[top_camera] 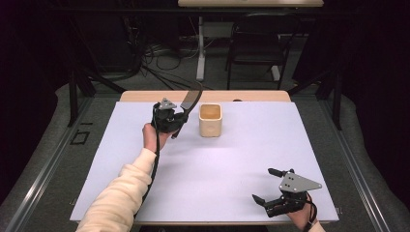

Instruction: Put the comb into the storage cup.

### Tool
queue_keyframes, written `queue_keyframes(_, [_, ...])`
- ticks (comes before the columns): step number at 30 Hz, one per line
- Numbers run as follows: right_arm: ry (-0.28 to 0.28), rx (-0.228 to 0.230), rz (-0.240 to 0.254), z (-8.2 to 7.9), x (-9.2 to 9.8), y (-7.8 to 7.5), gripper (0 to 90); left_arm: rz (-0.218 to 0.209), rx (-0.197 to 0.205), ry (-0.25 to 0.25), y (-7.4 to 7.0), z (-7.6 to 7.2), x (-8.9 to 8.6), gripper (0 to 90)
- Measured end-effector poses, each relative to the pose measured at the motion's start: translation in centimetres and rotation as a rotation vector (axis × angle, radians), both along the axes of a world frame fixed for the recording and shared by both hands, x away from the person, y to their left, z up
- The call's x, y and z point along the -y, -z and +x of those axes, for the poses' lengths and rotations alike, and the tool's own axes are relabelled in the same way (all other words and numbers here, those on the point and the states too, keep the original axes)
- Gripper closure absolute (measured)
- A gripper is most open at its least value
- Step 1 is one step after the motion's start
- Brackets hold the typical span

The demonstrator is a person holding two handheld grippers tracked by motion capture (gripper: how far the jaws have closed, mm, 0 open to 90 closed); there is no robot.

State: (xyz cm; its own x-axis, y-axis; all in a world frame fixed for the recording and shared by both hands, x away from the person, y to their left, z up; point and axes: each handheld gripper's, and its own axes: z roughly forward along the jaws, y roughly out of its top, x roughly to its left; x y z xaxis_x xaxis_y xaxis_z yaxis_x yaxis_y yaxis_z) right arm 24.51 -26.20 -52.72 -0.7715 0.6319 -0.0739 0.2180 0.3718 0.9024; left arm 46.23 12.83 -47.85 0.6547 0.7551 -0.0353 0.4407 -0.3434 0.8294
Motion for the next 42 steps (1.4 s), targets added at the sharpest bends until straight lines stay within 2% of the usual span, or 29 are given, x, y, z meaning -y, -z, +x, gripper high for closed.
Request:
queue_keyframes(15, [0.003, -0.003, 0.001, 0.0, 0.0, 0.0, 0.0, -0.016, 0.016, -0.015, -0.3, 0.5, 0.3, 72.3])
queue_keyframes(27, [0.002, -0.004, 0.0, 0.0, 0.0, 0.0, 0.0, -0.005, 0.024, 0.001, -1.0, 0.9, 1.4, 72.4])
queue_keyframes(42, [0.001, -0.005, -0.001, 0.0, 0.0, 0.0, 0.0, 0.0, 0.035, -0.007, -2.0, 1.7, 2.2, 72.4])
